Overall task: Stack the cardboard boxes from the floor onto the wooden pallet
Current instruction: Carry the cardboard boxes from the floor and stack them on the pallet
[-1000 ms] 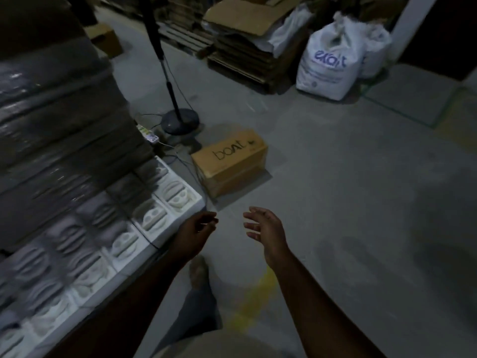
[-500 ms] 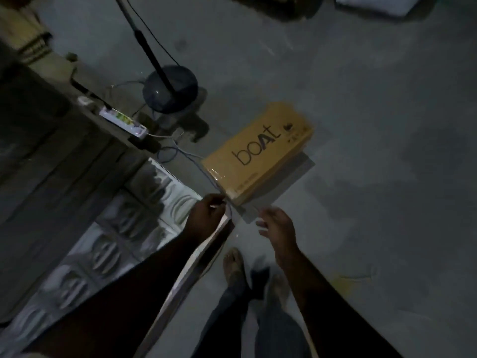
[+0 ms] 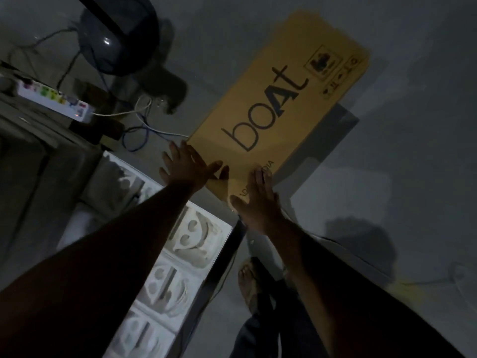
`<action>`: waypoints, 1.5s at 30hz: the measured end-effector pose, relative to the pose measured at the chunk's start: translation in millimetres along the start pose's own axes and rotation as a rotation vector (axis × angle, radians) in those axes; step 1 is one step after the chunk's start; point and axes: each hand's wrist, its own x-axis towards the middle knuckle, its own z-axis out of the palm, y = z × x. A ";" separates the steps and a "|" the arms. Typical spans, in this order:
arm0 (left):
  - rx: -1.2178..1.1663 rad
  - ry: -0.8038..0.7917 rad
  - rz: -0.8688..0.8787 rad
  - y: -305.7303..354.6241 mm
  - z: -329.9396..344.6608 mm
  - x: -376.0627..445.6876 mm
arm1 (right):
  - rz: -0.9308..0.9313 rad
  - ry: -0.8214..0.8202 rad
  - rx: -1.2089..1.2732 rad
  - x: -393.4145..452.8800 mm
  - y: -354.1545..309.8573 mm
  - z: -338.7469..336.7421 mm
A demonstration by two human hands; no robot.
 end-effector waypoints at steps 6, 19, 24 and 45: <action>-0.019 0.121 0.245 2.3 6.7 -9.1 | 0.091 0.219 0.214 -57.3 69.0 33.4; -0.060 -0.555 0.155 49.8 106.6 10.7 | 0.454 0.570 1.215 -79.4 164.7 19.4; -0.370 -0.534 0.290 48.7 107.8 -31.9 | 0.391 0.665 1.313 -106.1 170.6 7.4; -0.416 -0.748 0.857 98.3 -184.8 -474.4 | 0.286 1.157 1.497 -616.5 -27.0 -141.6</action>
